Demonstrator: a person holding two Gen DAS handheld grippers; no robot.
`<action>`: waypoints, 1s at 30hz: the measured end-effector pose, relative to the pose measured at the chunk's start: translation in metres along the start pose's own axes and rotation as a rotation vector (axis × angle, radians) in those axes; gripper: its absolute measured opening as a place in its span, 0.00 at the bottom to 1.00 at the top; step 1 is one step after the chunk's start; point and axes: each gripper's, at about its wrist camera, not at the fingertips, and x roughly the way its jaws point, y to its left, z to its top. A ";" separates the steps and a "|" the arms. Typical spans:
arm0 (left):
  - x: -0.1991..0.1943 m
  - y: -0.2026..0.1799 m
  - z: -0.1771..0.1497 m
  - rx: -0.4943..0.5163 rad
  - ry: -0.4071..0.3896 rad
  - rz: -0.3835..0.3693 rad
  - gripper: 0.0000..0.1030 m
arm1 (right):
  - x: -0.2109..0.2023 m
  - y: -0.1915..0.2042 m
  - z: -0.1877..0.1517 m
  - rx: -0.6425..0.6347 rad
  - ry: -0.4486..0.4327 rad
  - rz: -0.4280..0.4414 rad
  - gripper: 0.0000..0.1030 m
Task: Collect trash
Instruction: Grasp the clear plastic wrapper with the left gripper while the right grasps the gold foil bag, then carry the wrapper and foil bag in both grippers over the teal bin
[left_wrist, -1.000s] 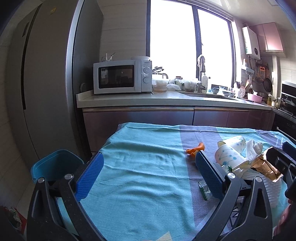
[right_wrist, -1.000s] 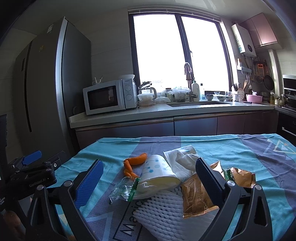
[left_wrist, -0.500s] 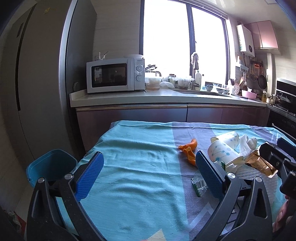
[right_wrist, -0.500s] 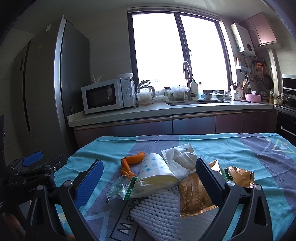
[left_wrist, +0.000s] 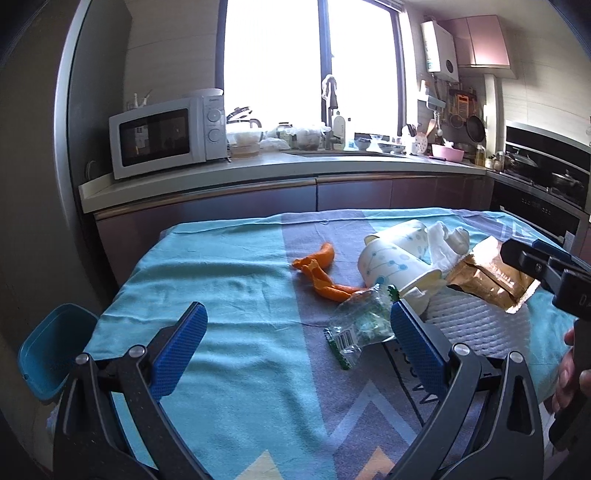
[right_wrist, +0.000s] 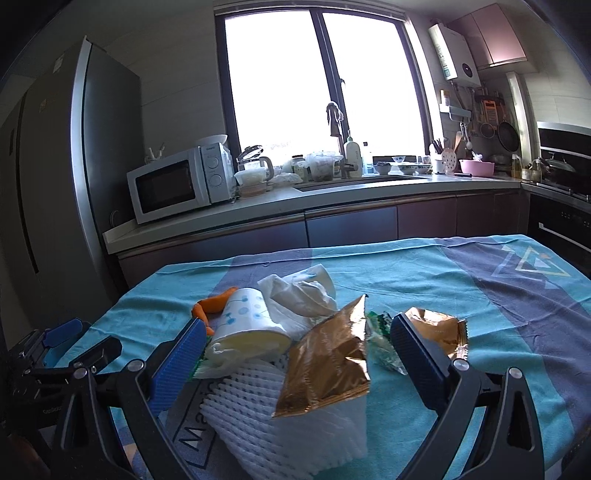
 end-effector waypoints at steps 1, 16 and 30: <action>0.004 -0.002 0.000 0.009 0.011 -0.016 0.95 | 0.002 -0.005 0.000 0.015 0.010 0.001 0.94; 0.066 -0.032 -0.009 0.057 0.237 -0.202 0.62 | 0.019 -0.032 -0.013 0.136 0.140 0.101 0.57; 0.083 -0.018 -0.009 -0.021 0.261 -0.286 0.20 | 0.009 -0.033 -0.009 0.154 0.127 0.195 0.08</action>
